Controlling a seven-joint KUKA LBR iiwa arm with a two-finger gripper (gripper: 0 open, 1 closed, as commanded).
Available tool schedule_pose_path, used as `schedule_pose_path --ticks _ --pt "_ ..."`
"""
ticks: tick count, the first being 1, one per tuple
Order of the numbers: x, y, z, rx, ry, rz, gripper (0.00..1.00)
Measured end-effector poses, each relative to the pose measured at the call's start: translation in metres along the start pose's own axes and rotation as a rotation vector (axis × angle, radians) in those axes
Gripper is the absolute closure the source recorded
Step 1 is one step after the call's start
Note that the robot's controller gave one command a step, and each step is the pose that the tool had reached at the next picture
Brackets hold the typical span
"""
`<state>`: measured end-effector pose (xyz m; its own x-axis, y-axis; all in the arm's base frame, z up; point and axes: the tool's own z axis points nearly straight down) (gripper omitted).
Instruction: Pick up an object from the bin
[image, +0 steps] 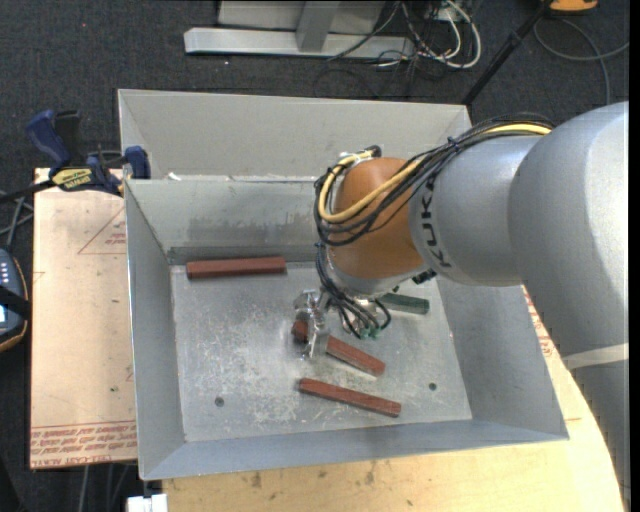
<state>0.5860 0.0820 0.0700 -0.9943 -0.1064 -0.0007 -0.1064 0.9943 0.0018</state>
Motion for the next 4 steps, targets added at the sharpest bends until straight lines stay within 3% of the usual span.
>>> schedule_pose_path --ticks 1,2,3,4 --pt "0.004 -0.006 -0.043 0.0 0.008 0.024 1.0" --pt "0.003 -0.053 -0.076 0.002 -0.002 -0.257 0.0" --pt "0.003 -0.052 -0.076 0.001 -0.002 -0.259 0.0" --pt "-0.008 -0.071 -0.004 0.0 0.0 -0.101 1.0"
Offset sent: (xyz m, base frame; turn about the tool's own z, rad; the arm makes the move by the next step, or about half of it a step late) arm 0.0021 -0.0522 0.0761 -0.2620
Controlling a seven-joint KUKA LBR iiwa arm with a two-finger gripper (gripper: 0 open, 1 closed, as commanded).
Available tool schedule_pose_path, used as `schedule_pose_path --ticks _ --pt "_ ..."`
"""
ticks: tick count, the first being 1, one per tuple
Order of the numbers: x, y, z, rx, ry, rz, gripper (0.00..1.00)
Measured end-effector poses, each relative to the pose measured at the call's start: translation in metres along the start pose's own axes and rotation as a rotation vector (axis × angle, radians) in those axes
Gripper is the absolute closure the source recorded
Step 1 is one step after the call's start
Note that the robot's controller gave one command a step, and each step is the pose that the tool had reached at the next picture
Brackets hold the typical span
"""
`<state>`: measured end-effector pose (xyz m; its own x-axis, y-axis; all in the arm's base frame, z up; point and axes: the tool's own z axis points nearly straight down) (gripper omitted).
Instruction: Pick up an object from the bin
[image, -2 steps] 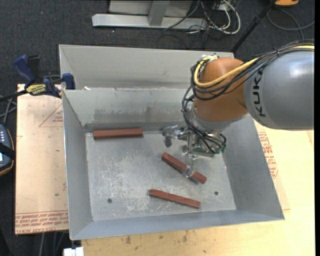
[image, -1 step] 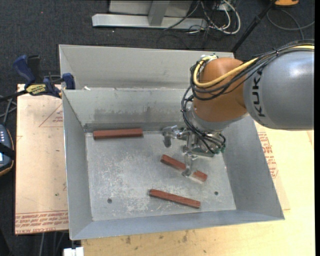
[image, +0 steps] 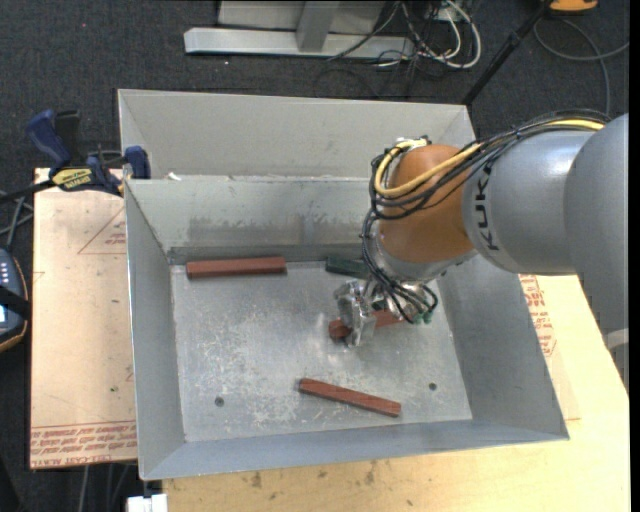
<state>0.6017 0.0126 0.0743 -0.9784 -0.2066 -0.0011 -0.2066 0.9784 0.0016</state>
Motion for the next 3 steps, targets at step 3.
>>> schedule_pose_path --ticks 3 --pt "-0.021 -0.006 -0.074 0.002 -0.009 -0.016 1.0"
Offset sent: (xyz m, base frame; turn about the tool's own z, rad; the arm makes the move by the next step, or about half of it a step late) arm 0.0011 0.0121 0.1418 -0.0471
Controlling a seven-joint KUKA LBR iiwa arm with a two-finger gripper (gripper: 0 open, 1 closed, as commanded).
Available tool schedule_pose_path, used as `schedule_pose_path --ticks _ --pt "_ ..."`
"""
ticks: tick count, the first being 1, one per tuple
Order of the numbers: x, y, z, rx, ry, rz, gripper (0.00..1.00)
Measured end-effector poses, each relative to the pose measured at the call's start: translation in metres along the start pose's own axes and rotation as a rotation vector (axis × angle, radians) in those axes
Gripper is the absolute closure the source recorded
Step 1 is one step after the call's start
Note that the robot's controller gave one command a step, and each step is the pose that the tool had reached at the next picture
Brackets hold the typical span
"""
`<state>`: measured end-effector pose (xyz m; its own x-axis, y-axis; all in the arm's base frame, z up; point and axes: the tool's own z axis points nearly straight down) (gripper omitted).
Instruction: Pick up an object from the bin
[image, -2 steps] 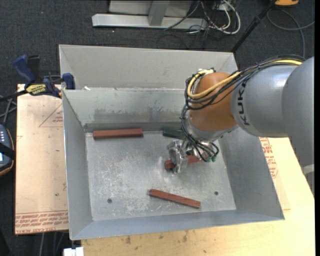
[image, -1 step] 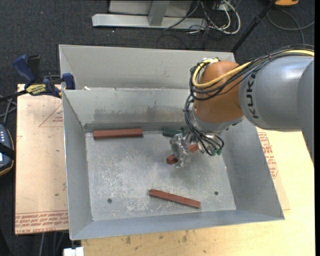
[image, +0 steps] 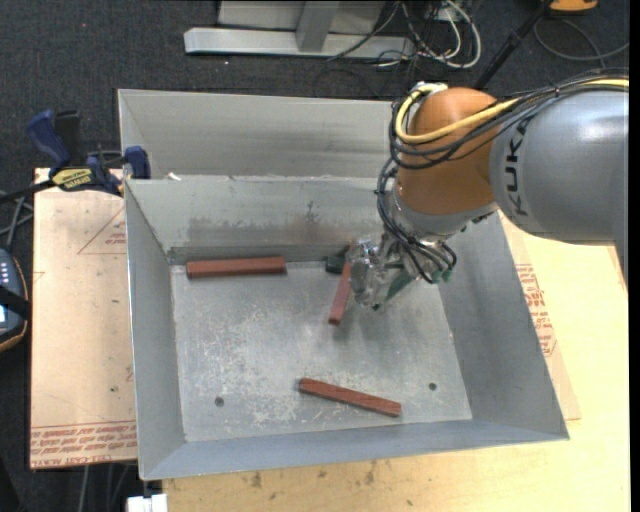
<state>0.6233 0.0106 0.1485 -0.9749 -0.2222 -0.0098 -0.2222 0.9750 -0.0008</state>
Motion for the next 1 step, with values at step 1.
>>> schedule_pose_path --ticks 1 --pt "0.0089 0.003 -0.0519 -0.002 0.006 -0.034 0.0"
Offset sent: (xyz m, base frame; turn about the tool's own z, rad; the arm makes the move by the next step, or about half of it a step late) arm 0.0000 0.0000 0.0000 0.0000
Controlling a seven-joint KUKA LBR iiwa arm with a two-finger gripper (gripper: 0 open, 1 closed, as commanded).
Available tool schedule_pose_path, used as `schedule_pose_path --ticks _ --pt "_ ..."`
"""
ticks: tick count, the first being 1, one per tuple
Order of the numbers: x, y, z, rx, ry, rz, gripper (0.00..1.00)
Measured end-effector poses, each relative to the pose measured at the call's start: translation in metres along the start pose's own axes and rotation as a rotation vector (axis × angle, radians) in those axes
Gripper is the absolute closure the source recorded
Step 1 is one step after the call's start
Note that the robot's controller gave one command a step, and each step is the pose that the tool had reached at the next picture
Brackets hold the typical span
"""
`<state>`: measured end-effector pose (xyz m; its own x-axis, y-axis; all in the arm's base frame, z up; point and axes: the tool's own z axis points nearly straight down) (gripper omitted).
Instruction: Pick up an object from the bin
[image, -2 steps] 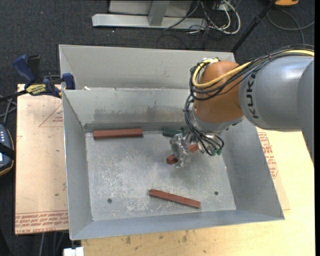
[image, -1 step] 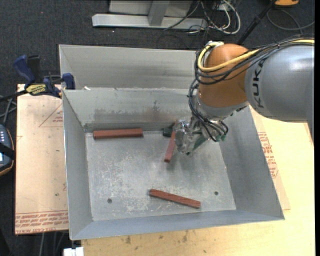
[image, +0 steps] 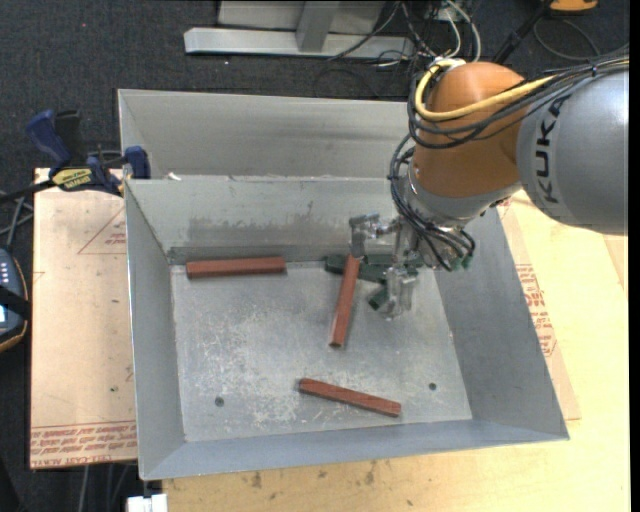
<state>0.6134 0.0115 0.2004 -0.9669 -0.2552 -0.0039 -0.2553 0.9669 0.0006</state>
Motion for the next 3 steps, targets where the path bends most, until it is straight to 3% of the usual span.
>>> schedule_pose_path --ticks 1,2,3 --pt "0.0 0.0 0.0 0.0 0.0 0.0 0.0" --pt "0.0 -0.004 0.037 0.002 -0.006 -0.059 0.0" --pt "-0.018 -0.017 0.091 0.002 -0.003 -0.295 0.0"
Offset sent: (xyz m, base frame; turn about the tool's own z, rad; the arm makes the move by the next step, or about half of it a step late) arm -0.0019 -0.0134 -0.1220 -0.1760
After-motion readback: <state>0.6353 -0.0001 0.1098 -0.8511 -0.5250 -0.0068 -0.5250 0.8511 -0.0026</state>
